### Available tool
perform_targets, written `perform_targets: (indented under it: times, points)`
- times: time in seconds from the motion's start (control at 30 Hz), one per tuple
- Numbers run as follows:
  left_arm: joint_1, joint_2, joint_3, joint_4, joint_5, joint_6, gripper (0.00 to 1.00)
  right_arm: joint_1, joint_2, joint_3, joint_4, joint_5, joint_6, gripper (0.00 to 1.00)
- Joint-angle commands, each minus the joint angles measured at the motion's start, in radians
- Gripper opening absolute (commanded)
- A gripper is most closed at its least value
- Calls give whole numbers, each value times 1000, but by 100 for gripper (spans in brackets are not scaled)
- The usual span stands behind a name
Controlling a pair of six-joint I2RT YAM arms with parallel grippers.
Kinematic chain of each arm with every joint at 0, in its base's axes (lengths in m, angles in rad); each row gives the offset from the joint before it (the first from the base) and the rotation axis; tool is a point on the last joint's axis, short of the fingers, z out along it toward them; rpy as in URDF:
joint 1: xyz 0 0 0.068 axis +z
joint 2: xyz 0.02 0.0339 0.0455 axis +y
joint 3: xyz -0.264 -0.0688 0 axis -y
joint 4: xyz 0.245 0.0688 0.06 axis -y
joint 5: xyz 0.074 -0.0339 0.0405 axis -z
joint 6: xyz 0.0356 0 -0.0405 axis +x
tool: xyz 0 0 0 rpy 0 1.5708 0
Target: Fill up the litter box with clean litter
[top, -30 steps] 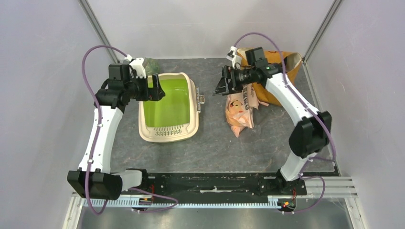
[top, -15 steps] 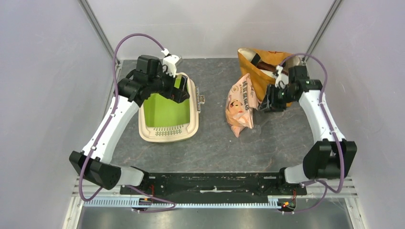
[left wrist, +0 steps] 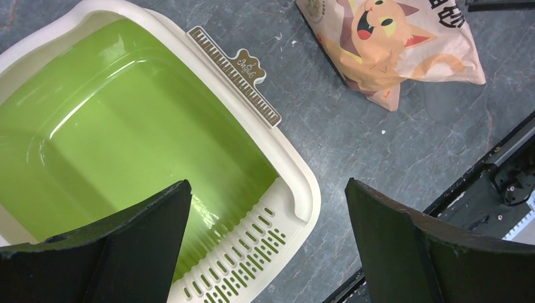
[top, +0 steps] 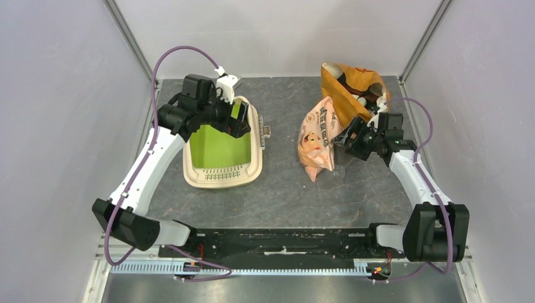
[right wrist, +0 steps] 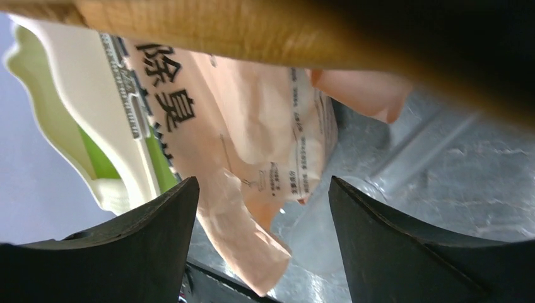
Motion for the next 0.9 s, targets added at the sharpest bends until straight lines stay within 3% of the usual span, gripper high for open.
perform_targets:
  times: [0.0, 0.27, 0.4, 0.5, 0.6, 0.77, 0.87]
  points:
    - [-3, -31, -6, 17, -5, 29, 100, -10, -50, -7, 162, -24, 126, 84]
    - [-3, -32, -18, 18, 7, 18, 100, -7, -394, 136, -5, 163, -74, 90]
    - [-4, -32, -16, 23, 8, 12, 100, -7, -460, 53, -57, 250, -205, 95]
    - [-3, -32, -15, 27, 21, 8, 100, -7, -491, -104, 55, 249, -330, 97]
    - [-3, -35, -18, 27, 18, 10, 100, -5, -548, -281, 301, 209, -525, 97]
    - [-4, -39, -16, 27, 13, 14, 100, -5, -546, -406, 489, 141, -875, 97]
    - [-4, -29, -14, 31, 14, 8, 100, 4, -473, -431, 574, 110, -903, 93]
